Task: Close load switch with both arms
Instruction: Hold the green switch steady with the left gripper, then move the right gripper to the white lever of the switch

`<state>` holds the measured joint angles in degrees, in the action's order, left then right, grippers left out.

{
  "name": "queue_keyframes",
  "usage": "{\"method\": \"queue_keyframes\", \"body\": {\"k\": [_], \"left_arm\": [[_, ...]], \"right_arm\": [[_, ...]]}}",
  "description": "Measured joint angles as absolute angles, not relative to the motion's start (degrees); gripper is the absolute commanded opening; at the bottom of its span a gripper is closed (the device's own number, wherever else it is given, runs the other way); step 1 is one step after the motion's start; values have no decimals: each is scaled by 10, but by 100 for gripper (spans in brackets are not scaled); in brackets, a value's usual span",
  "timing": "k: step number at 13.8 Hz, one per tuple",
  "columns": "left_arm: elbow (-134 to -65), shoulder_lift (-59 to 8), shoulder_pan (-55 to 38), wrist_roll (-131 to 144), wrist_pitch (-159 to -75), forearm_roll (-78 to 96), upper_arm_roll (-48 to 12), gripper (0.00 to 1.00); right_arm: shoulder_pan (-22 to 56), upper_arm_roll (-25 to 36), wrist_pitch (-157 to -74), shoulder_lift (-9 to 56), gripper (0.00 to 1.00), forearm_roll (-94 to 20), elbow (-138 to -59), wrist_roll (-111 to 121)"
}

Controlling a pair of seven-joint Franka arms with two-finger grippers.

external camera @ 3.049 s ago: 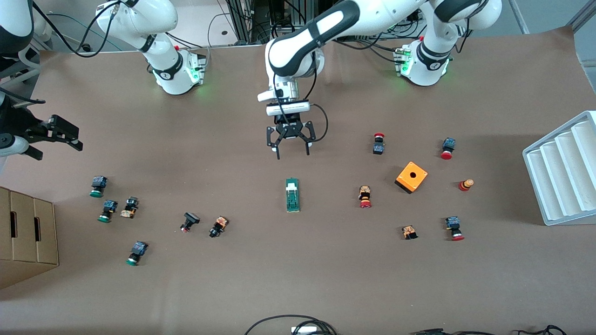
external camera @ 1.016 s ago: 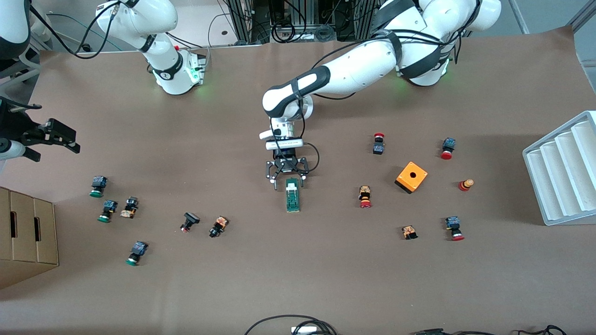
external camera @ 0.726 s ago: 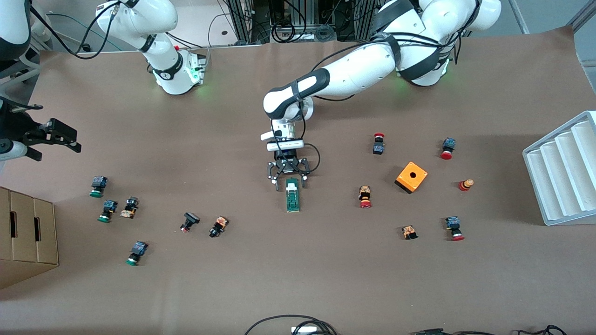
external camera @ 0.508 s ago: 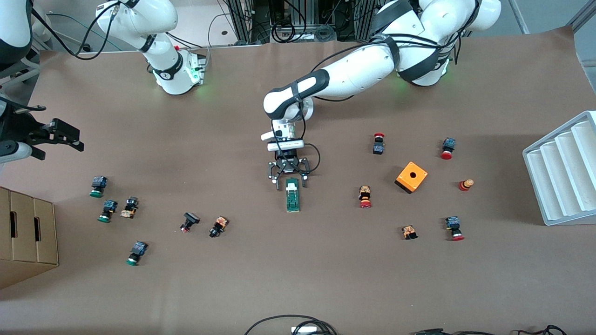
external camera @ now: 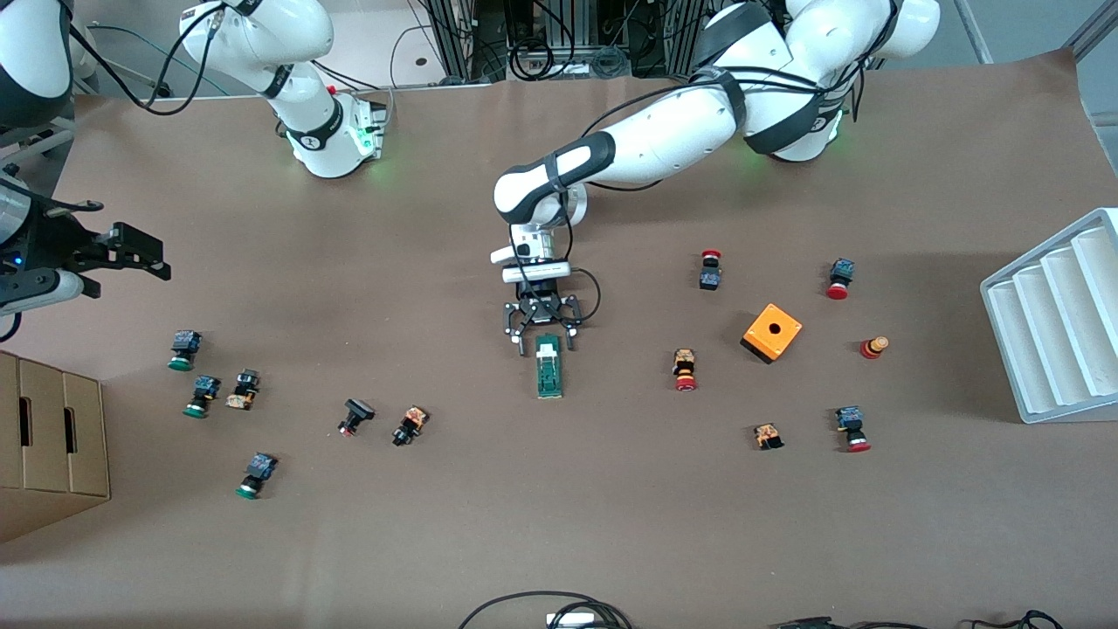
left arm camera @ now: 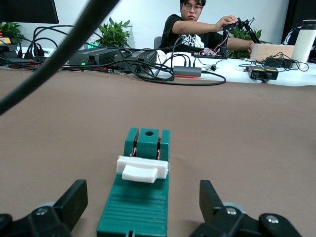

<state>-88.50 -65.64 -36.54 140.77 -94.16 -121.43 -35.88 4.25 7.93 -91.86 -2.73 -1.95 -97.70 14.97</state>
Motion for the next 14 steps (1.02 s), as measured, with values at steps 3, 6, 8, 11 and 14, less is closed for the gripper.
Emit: {"method": "queue_keyframes", "body": {"k": [3, 6, 8, 11, 14], "left_arm": [[-877, -665, -367, 1408, -936, -1224, -359, 100], [-871, -674, -367, 1409, -932, -1235, -359, 100], [-870, -677, -367, 1409, -929, -1236, -359, 100], [-868, -678, -367, 1409, -929, -1236, -359, 100], [-868, -681, -367, 1409, -928, -1236, -358, 100]], "right_arm": [[42, 79, -918, -24, 100, -20, -977, 150], [42, 79, -918, -23, 100, -20, -977, 150], [42, 79, -918, -22, 100, -20, -977, 150], [42, 79, -917, -18, 100, -20, -977, 150], [42, 79, -919, -11, 100, -23, -977, 150]]}}
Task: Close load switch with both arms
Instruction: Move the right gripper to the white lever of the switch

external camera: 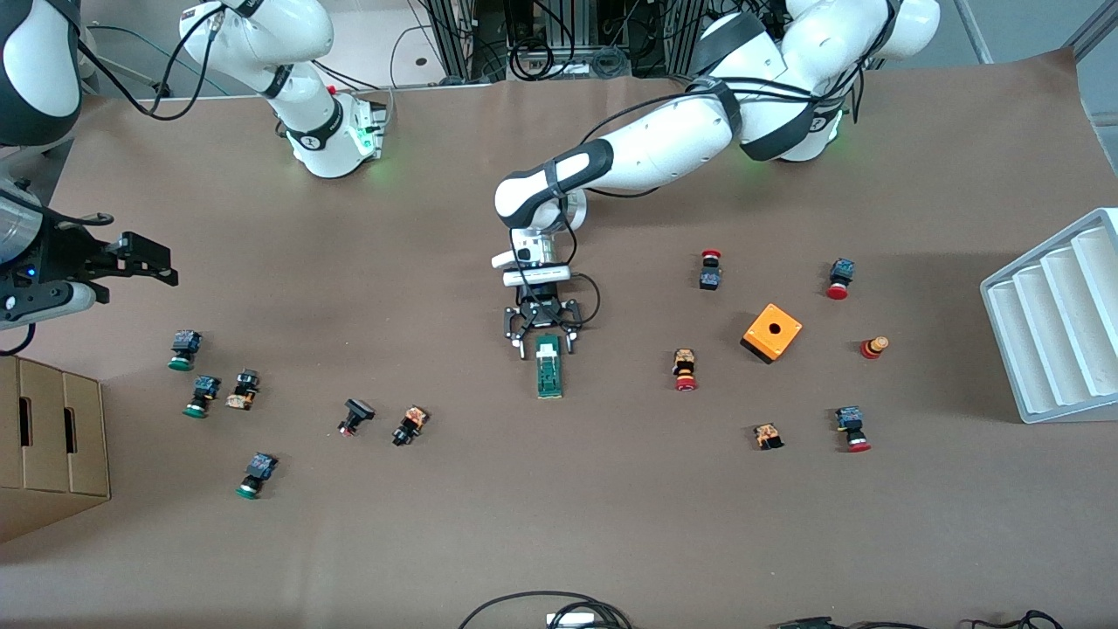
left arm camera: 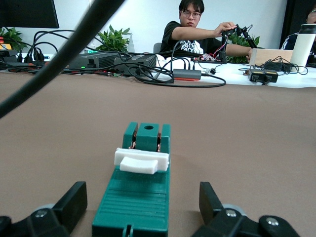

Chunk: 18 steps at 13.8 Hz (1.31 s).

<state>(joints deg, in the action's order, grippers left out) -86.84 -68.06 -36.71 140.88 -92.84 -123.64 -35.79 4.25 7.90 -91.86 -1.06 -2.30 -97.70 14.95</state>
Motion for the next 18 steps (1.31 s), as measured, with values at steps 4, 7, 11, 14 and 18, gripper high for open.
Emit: {"method": "queue_keyframes", "body": {"k": [4, 7, 11, 14, 18], "left_arm": [[-868, -683, -367, 1409, -928, -1238, -351, 98], [-867, -683, -367, 1409, -928, -1238, -351, 86], [-863, -683, -367, 1409, -928, -1239, -351, 73], [-860, -684, -367, 1409, -928, -1239, -351, 66], [-860, -685, -368, 1409, -927, -1243, -351, 59]], "right_arm": [[49, 69, -941, 20, 100, -63, -977, 99], [92, 58, -950, 41, 100, -65, -973, -17], [159, 56, -983, 67, 100, -65, -969, -173], [225, 55, -1021, 103, 100, -65, -957, -335], [291, 54, -1074, 174, 100, -77, -921, -543]]}}
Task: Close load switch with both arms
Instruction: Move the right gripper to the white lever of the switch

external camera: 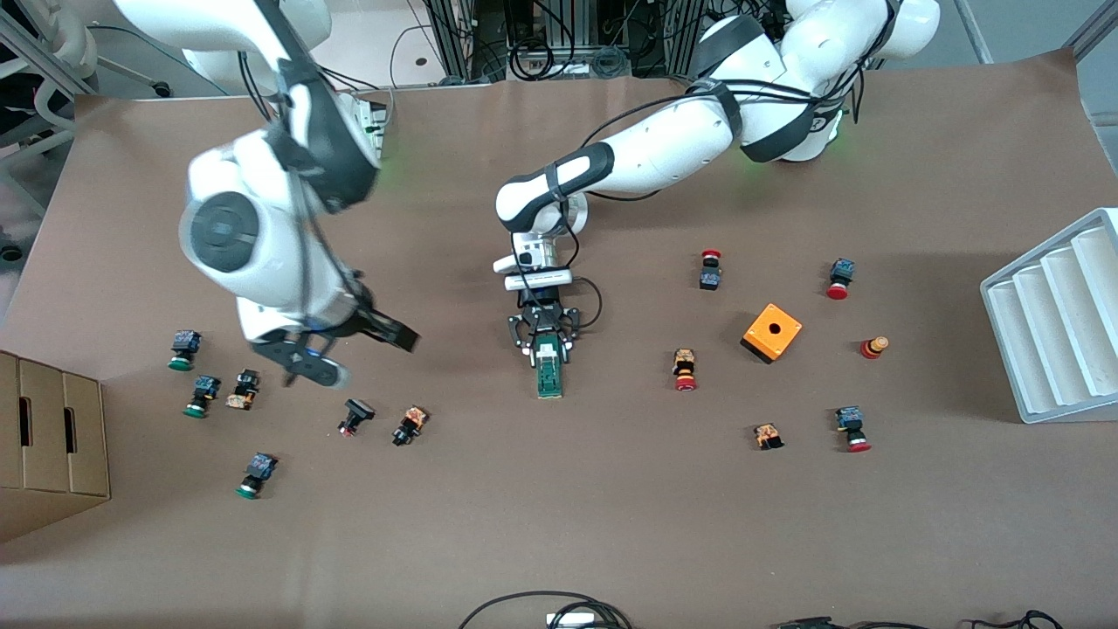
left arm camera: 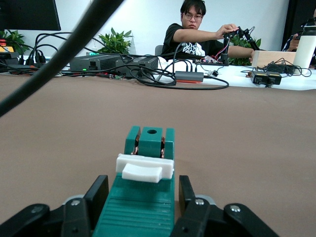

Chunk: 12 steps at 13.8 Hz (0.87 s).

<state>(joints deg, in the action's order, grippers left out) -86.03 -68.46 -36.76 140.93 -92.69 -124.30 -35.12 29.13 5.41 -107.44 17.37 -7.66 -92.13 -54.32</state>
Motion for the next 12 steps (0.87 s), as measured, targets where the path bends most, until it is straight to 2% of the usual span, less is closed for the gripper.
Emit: {"method": "queue_keyframes", "body": {"k": [5, 8, 12], "left_arm": [[-860, -685, -368, 1409, -925, -1245, -351, 47], [-861, -686, -369, 1408, -923, -1245, -351, 47], [-861, -686, -369, 1408, -923, -1245, -351, 47]], "right_arm": [[335, 54, -1175, 243, 100, -103, -910, -753], [358, 54, -1226, 265, 99, -112, -909, -853], [392, 54, -1288, 293, 92, -113, -909, -940]]}}
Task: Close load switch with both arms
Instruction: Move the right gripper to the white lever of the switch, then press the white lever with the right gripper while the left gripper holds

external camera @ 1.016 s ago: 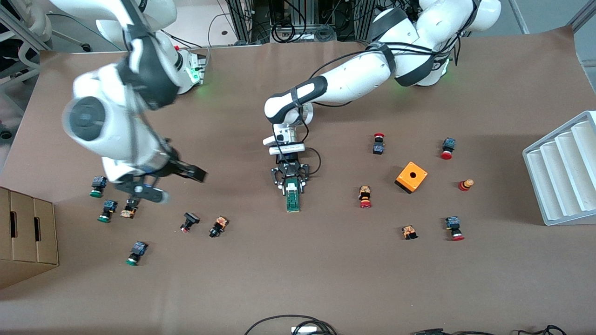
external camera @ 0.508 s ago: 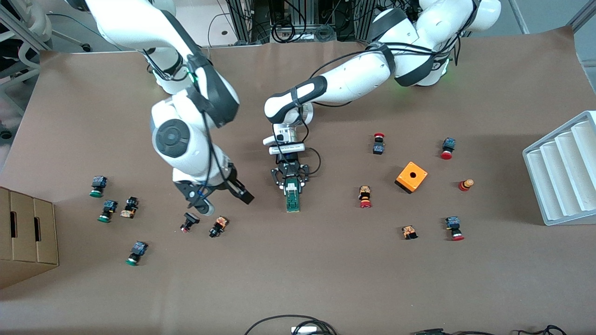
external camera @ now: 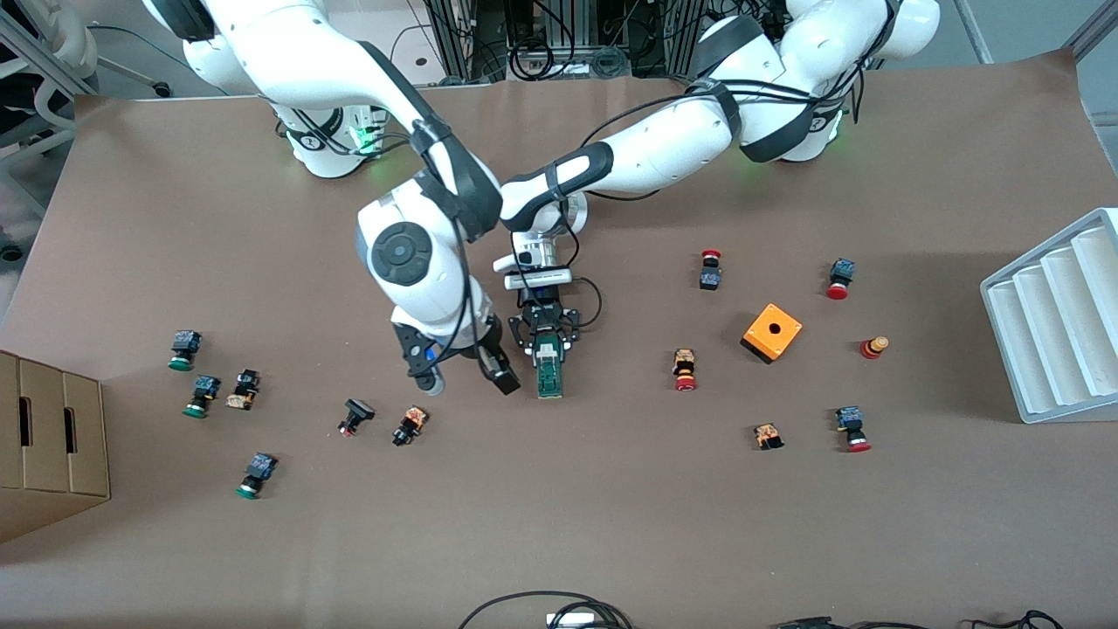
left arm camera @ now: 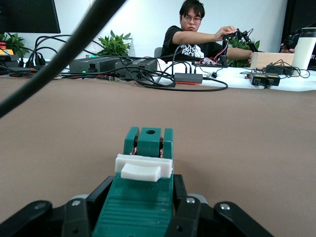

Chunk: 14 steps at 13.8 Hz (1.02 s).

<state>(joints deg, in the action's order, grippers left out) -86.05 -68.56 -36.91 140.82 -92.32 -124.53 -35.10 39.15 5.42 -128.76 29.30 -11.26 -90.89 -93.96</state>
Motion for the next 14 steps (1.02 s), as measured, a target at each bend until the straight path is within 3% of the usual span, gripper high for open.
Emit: {"method": "queue_keyframes", "body": {"k": [4, 10, 14], "left_arm": [[-861, -686, -369, 1408, -923, -1245, -351, 47], [-861, -686, -369, 1408, -923, -1246, -351, 47], [-861, -686, -369, 1408, -923, -1246, -351, 47]], "right_arm": [[420, 54, -1346, 322, 75, -113, -927, -972], [440, 54, -1445, 330, 66, -113, -994, -1010], [457, 54, -1470, 330, 66, -113, -1022, -1041]]}}
